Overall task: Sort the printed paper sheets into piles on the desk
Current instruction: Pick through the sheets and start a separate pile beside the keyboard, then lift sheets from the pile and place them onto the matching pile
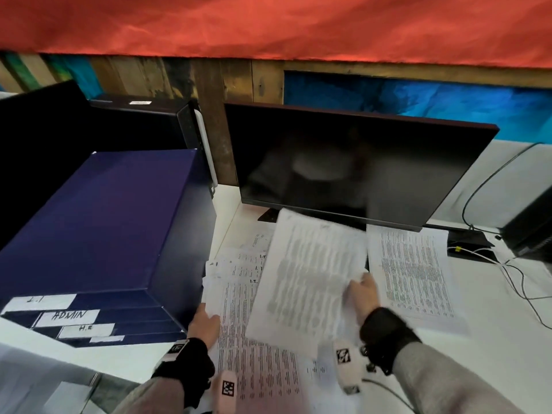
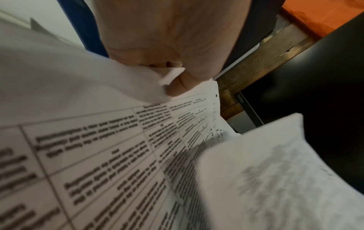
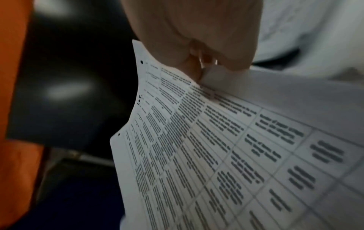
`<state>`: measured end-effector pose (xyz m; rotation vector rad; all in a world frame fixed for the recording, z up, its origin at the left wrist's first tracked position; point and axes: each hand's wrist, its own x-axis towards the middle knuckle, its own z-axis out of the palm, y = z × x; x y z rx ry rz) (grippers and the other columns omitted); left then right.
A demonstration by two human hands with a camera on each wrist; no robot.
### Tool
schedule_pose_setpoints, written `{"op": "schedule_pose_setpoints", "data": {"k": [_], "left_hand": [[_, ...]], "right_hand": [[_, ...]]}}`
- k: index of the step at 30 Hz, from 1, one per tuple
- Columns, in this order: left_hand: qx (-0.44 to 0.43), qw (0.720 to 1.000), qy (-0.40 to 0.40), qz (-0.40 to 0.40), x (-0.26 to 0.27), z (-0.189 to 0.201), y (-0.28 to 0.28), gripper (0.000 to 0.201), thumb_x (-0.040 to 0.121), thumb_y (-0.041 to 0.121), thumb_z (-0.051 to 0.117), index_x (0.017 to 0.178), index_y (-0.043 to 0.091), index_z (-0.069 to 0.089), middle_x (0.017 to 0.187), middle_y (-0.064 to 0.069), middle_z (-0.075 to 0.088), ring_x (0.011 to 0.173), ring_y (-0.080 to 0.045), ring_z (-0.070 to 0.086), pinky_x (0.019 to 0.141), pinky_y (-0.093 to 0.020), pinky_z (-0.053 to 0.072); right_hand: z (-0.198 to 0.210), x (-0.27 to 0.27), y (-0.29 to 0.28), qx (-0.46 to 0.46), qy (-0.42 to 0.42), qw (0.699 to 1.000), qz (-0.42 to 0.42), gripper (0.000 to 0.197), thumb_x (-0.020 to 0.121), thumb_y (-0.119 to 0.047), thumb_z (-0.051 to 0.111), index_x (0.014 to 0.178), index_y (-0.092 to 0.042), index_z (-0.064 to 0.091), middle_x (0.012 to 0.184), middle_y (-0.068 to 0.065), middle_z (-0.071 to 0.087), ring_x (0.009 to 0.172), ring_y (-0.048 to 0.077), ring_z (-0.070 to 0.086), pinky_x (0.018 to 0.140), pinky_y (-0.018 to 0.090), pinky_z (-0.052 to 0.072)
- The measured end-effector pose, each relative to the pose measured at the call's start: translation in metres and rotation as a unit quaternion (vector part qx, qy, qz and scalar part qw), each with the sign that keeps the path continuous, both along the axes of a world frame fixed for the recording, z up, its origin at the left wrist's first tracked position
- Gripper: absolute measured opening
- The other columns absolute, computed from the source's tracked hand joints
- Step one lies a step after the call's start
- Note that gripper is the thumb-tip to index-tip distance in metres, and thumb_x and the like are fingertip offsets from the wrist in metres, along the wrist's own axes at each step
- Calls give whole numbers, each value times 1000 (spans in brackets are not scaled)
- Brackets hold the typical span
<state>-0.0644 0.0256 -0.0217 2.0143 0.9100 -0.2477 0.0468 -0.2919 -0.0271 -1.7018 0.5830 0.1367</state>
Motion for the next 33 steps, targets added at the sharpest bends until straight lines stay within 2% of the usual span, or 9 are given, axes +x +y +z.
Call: {"op": "schedule_pose_setpoints", "data": {"k": [3,6,8,11,14,17,22,30,33], "left_hand": [[-61,997,-26,27,7,1,1,41,97,31,40,127,4,46,129,-15,53,115,-32,49,101,-36,35],[-113,993,-22,21,7,-4,5,67,86,59,51,133,12,45,130,1,50,126,-26,46,108,-38,33],[-93,996,-7,-12,4,-9,7,54,82,36,68,127,15,47,126,-2,58,113,-25,55,104,-39,41],[-34,998,12,-42,-1,-13,9,42,81,4,59,120,16,48,113,-9,64,101,-26,59,96,-37,46],[-15,999,16,-40,-4,-10,12,44,80,2,55,121,16,49,113,-9,63,102,-28,58,94,-34,45],[2,999,15,-40,-6,-12,14,43,81,3,56,122,14,48,115,-11,63,106,-30,57,92,-32,43],[10,999,12,-44,-8,-5,10,42,83,1,53,123,13,48,116,-11,62,106,-28,56,93,-32,41],[12,999,-2,-49,-10,8,5,45,85,-3,50,128,9,45,120,-14,60,103,-26,52,93,-31,39],[12,999,1,-53,-12,11,3,49,84,-4,50,131,9,44,122,-14,59,112,-30,52,95,-31,38]], "right_hand": [[-22,-29,35,-12,69,988,141,37,83,-5,42,120,-6,44,83,0,44,72,13,42,58,21,31],[5,-51,58,42,124,959,252,25,97,-13,38,121,-15,45,83,0,47,70,14,44,59,23,37],[15,-45,60,9,103,965,240,25,99,-17,39,122,-14,50,93,4,56,78,18,53,67,30,47],[13,-24,49,-124,80,980,136,38,93,-3,40,130,-4,50,123,16,54,105,30,57,91,35,49],[4,-4,36,-34,138,984,108,44,89,2,38,133,0,46,110,13,53,89,24,56,72,28,44],[0,12,33,47,172,980,90,11,90,0,44,94,-4,54,77,3,52,63,13,49,62,27,45],[1,17,39,123,218,967,41,26,90,-13,57,65,-10,52,57,2,47,41,11,39,41,19,31],[7,18,57,66,147,983,90,19,76,-14,55,59,-9,49,64,10,46,57,20,43,63,30,37],[7,21,65,79,133,986,65,14,86,-24,52,84,-11,50,76,10,46,71,22,42,67,34,36]]}}
